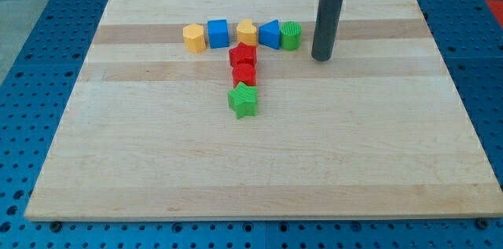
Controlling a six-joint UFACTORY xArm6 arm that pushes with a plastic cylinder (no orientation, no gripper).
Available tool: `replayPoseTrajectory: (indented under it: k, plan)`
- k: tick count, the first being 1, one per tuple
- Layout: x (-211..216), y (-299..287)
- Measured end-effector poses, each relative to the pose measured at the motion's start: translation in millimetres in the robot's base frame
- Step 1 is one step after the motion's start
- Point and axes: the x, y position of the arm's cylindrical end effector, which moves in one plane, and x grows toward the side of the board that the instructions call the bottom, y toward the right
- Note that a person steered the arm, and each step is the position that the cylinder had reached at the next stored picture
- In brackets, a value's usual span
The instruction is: Separate the green circle and the blue triangle
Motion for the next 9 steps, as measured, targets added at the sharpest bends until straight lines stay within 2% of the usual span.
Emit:
replayPoseTrajectory:
  k: [6,8,9]
  plan:
    - [-18,-75]
    - [-30,-65]
    - [-30,-41]
